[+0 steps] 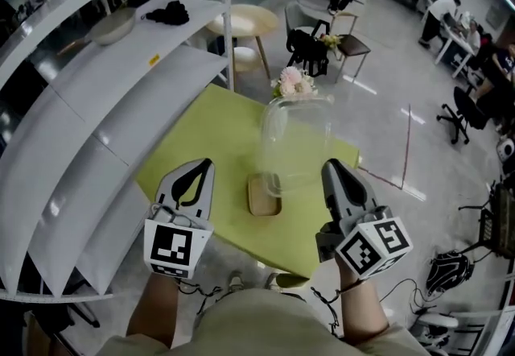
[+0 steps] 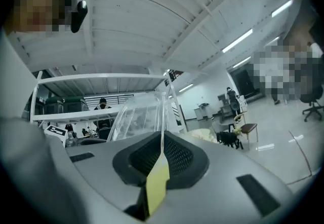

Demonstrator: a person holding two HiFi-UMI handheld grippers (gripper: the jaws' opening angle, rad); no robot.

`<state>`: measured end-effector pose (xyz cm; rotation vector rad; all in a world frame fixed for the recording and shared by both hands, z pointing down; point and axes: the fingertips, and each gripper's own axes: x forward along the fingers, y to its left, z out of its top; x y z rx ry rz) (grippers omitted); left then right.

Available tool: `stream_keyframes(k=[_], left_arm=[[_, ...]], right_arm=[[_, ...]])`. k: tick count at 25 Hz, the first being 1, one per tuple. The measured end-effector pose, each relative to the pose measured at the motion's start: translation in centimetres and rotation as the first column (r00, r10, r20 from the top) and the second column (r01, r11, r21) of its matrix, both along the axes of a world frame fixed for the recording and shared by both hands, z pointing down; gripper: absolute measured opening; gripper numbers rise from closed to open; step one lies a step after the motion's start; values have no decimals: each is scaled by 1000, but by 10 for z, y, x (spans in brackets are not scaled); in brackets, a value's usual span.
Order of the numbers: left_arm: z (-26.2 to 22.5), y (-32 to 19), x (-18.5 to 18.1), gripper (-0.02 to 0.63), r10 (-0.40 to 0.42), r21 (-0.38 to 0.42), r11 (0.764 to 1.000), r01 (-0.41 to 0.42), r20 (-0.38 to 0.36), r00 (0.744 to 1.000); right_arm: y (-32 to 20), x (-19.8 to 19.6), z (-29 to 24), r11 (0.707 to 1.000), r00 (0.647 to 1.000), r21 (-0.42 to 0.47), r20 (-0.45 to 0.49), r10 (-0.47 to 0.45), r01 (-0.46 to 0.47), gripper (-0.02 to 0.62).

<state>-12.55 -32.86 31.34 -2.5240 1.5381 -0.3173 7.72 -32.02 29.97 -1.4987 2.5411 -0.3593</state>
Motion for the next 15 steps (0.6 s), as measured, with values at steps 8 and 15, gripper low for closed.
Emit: stream_keyframes(k=[8,15], left_arm=[[-36,42,-7,6,-19,55,998,21,-44,999],[-38,70,0,6,2,46,999,0,-55,998]], right_arm=[[56,-4,-38,989,995,144,-102,-21,35,25],[84,-8,-35,986,988,151,-152,-42,65,25]])
